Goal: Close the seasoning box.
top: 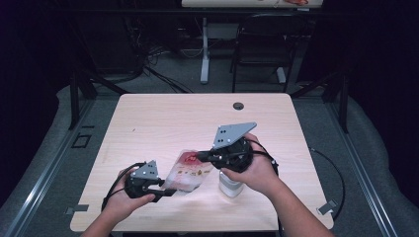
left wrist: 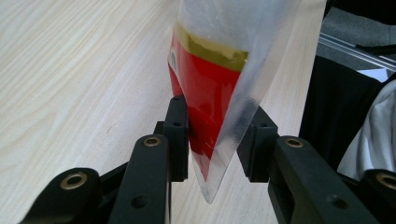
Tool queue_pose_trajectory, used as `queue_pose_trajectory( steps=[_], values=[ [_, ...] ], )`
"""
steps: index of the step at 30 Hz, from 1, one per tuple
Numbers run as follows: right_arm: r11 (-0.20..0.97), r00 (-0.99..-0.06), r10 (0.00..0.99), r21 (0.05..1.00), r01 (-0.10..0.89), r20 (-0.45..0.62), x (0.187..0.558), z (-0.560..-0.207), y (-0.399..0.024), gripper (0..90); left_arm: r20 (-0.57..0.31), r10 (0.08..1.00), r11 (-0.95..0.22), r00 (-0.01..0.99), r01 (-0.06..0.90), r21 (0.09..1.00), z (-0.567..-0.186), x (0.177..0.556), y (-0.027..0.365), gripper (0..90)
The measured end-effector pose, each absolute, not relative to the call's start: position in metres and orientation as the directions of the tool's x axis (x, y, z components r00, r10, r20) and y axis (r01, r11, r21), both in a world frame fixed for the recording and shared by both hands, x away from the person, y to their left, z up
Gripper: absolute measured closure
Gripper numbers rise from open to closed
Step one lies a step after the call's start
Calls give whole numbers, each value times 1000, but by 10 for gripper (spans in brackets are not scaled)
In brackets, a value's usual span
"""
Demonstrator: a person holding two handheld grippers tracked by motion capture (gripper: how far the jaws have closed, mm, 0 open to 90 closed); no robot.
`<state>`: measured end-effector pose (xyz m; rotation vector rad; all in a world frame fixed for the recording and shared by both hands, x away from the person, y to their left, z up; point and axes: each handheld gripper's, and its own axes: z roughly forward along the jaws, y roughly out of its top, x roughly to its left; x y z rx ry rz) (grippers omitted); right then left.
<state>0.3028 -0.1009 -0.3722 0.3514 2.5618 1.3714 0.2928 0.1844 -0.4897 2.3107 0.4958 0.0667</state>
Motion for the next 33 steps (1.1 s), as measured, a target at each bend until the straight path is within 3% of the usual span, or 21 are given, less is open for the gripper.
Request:
queue_pose_trajectory(
  steps=[33],
  values=[
    [471, -930, 367, 867, 165, -23, 305, -389, -125, 899, -79, 369, -684, 926, 328, 651, -467, 299, 187, 691]
  ],
)
